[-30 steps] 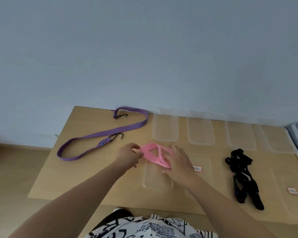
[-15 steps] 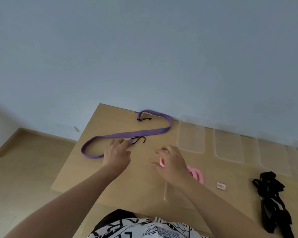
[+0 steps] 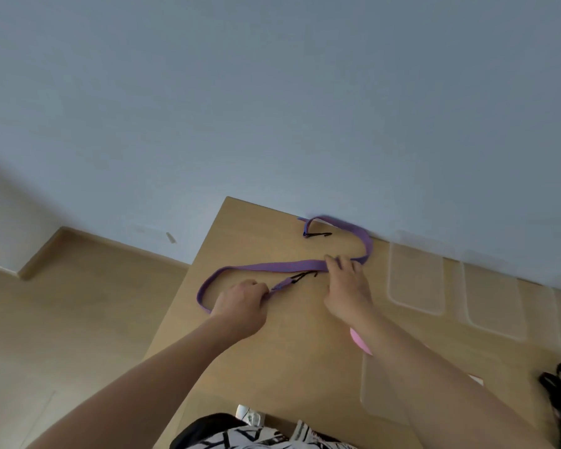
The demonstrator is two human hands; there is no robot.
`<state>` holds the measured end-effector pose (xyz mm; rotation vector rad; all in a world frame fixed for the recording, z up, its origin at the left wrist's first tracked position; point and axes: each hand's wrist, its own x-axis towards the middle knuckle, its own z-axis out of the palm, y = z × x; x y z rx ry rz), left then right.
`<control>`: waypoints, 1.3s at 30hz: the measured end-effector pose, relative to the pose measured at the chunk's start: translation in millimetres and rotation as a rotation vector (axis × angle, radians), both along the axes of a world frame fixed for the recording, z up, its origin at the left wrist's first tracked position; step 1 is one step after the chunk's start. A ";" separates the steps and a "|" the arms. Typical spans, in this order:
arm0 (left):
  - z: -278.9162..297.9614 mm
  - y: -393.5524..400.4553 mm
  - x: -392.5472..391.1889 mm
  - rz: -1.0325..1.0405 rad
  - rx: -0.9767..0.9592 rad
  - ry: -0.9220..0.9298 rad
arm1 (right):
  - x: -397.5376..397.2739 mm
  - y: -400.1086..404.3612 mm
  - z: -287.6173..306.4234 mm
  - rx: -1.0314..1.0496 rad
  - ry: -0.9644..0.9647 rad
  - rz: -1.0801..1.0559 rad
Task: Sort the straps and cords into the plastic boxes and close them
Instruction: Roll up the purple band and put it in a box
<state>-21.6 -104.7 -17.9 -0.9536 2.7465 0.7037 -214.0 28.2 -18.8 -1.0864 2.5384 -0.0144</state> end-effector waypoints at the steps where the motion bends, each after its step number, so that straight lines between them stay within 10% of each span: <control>1: 1.2 -1.7 0.8 0.026 0.018 0.054 | 0.7 1.0 -0.5 0.005 0.021 0.004; 8: 22.7 -15.2 -3.0 0.267 0.235 0.332 | 26.1 -1.5 2.7 -0.309 -0.317 -0.053; 11: 28.2 -17.0 -2.2 0.365 0.380 0.461 | 21.9 -8.6 10.7 -0.470 -0.124 -0.140; 14: 32.8 -19.2 0.4 0.408 0.448 0.560 | 4.4 -15.9 20.4 -0.286 0.152 -0.278; 20: 41.9 -17.7 -1.5 0.471 0.646 0.665 | 2.4 -15.7 12.7 -0.132 -0.094 -0.450; 25: 43.4 -10.2 -16.1 0.547 0.758 0.677 | 29.1 -14.6 20.3 -0.468 -0.407 -0.610; 35: 83.1 31.5 -66.4 0.704 1.345 0.640 | 69.8 5.2 90.0 -0.700 -0.392 -0.168; 39: 115.8 51.8 -71.3 0.671 1.288 0.738 | 78.9 34.2 97.1 -0.960 -0.392 -0.417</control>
